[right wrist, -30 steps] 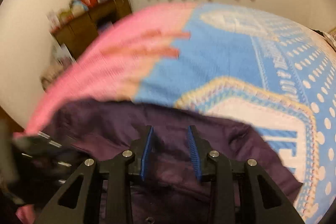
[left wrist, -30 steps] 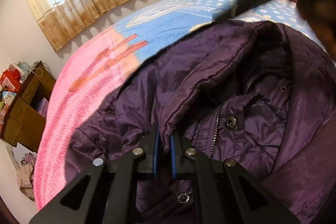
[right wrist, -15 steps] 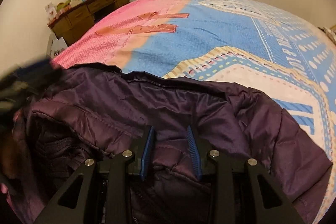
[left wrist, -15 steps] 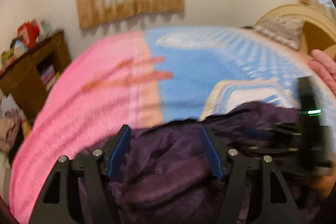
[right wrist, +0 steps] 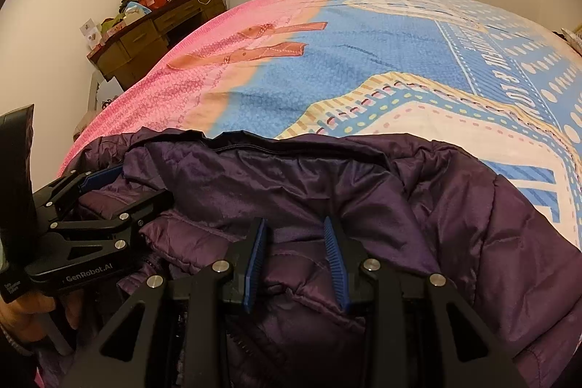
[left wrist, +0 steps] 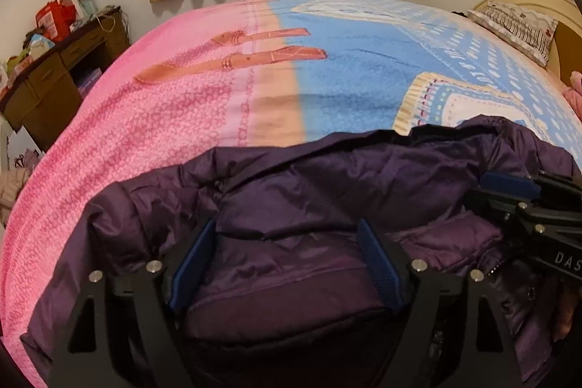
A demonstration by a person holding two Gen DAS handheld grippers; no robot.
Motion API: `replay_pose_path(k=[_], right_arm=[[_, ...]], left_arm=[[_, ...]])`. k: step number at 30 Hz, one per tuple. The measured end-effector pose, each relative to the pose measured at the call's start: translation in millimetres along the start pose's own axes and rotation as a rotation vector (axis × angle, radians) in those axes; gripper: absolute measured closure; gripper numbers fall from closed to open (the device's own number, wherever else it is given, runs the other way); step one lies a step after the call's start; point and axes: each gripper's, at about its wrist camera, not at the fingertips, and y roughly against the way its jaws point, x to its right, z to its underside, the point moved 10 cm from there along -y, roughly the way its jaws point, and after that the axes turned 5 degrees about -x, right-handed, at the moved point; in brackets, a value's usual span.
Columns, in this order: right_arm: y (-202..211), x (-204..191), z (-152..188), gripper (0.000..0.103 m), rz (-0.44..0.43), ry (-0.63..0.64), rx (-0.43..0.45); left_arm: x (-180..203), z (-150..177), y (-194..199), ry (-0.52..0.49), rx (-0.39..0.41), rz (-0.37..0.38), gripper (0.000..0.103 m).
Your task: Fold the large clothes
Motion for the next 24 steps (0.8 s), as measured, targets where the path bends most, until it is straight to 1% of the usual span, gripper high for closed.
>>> replay_pose_path(k=[6,24], right_arm=[[-2.8,0.1,-0.1,0.068,0.015,0.011,-0.007],[-5.3,-1.2,1.1,0.068,0.031,0.019,-0.013]], left_arm=[[1.1,2.8,-4.0,0.007,-0.019,-0.002,0.018],[1.3,4.0,-5.6,0.002,-0.022,-0.008,0.016]])
